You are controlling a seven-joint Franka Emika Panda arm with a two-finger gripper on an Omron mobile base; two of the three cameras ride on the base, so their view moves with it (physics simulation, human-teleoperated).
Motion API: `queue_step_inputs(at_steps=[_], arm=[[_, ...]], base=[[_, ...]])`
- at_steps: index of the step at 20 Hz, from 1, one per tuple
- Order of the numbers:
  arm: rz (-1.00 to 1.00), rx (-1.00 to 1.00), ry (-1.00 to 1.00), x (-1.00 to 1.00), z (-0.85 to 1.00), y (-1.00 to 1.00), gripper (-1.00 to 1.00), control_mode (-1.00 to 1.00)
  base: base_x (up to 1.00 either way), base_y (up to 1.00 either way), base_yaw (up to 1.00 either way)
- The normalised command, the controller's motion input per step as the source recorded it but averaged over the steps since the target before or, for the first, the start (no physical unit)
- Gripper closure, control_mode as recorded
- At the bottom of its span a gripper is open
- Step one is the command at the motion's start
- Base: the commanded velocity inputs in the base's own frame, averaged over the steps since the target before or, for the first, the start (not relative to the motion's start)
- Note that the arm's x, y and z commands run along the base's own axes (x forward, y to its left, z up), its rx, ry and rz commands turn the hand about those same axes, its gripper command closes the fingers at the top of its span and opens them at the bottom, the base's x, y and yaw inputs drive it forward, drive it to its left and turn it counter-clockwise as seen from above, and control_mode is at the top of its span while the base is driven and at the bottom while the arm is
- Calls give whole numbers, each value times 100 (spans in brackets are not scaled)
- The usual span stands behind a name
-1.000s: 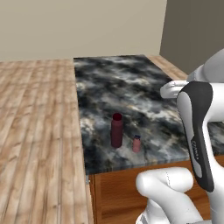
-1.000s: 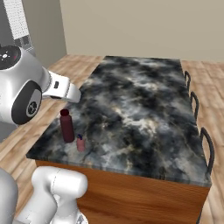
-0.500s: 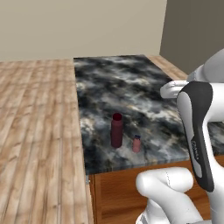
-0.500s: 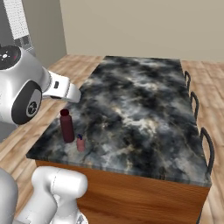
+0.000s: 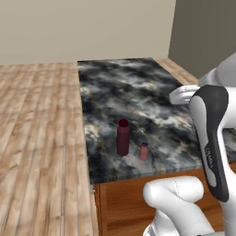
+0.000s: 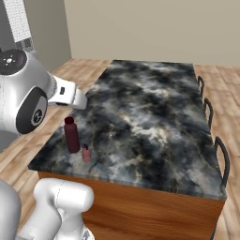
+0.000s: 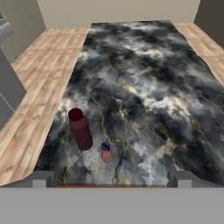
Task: Pick the juice, can, juice from the counter and place them in the open cabinet.
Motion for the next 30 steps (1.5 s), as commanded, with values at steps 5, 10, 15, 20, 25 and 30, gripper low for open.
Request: queue_step_inputs(at_steps=[5, 10, 15, 20, 25, 30], arm=[[24, 0, 0, -5, 0, 0, -100, -100], [34, -2, 0, -8, -9, -1, -100, -100], [29, -3, -1, -13, -17, -15, -100, -100], [24, -6, -9, -14, -32, -6, -100, -100], [13, -7, -17, -5, -26, -14, -100, -100], [3, -10, -27, 0, -30, -13, -100, -100]], base=[[0, 0, 0], [0, 0, 0], [0, 0, 0], [0, 0, 0], [0, 0, 0], [0, 0, 0]])
